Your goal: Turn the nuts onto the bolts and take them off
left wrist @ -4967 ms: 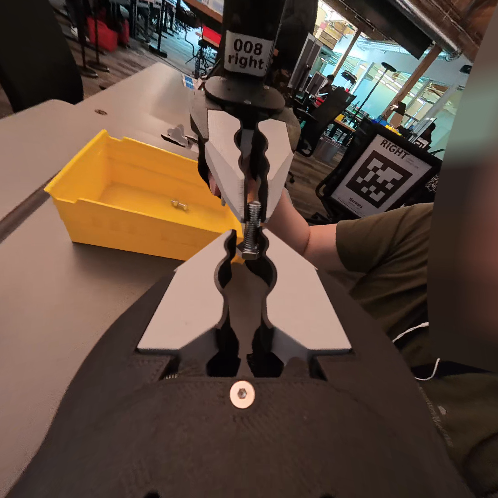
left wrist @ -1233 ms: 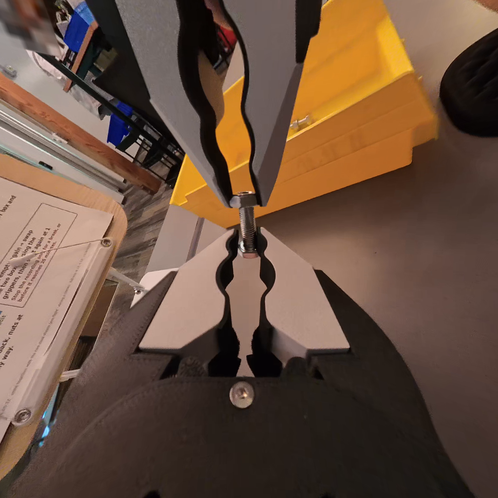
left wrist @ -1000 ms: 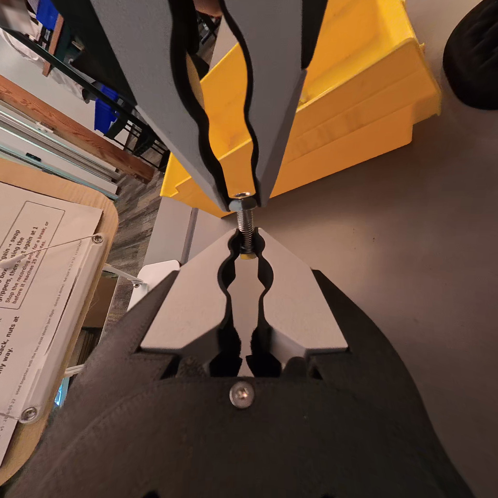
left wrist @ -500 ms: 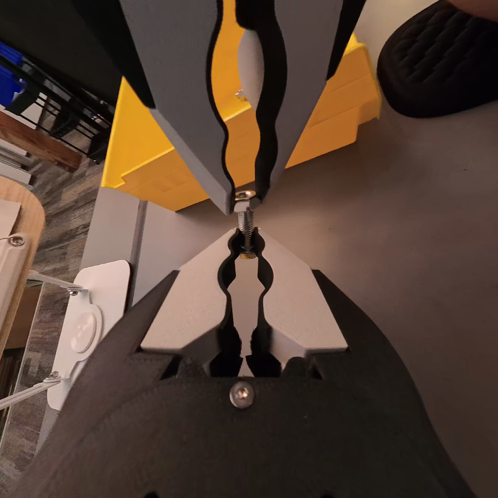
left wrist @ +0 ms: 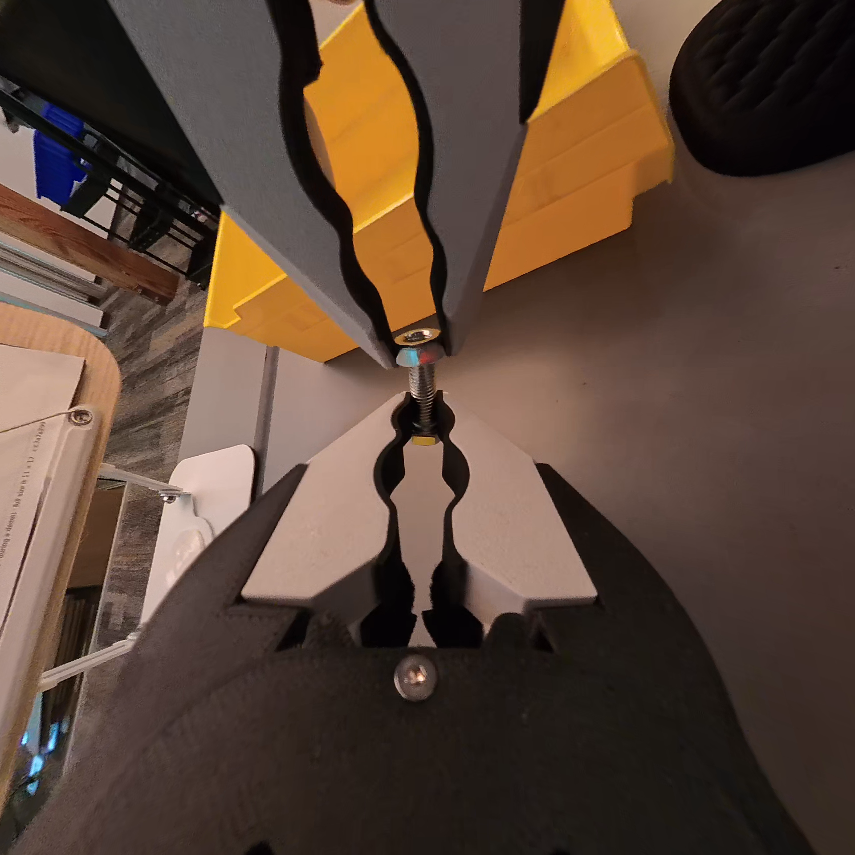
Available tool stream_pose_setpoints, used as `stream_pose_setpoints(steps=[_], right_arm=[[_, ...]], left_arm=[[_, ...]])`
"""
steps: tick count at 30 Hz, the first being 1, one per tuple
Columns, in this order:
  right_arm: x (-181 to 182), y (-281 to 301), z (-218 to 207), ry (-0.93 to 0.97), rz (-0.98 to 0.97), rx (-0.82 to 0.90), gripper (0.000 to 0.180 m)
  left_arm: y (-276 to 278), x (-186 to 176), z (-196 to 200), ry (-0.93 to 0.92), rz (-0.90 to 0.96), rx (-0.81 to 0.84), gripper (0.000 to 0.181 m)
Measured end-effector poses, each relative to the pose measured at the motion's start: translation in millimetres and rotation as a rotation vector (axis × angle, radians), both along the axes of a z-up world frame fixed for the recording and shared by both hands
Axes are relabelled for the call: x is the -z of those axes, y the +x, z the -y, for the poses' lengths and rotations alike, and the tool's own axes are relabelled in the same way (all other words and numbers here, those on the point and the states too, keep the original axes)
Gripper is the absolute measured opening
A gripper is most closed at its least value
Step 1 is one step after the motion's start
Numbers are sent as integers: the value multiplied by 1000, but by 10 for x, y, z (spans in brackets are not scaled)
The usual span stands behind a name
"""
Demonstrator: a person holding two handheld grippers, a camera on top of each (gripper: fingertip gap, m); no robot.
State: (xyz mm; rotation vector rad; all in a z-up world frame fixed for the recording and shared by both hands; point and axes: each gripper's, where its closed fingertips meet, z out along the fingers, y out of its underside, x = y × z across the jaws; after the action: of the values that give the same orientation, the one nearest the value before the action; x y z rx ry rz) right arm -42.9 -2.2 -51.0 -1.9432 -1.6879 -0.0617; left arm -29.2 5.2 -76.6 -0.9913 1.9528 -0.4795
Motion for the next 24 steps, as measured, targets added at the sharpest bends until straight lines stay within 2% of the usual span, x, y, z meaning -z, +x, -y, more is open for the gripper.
stream_pose_setpoints(steps=[1,9,21,24], right_arm=[[-2,2,-16,-19,-22,30,15],[-118,1,-242,-257,-328,384,15],[-250,-57,-478,-494,-696,648,15],[-298,-71,-506,-529,-765,664,15]], left_arm=[[1,-4,-17,13,1,-8,7],[0,-117,-251,46,46,-142,7],[-72,-261,-508,134,86,-266,7],[-88,-316,-547,151,104,-287,7]])
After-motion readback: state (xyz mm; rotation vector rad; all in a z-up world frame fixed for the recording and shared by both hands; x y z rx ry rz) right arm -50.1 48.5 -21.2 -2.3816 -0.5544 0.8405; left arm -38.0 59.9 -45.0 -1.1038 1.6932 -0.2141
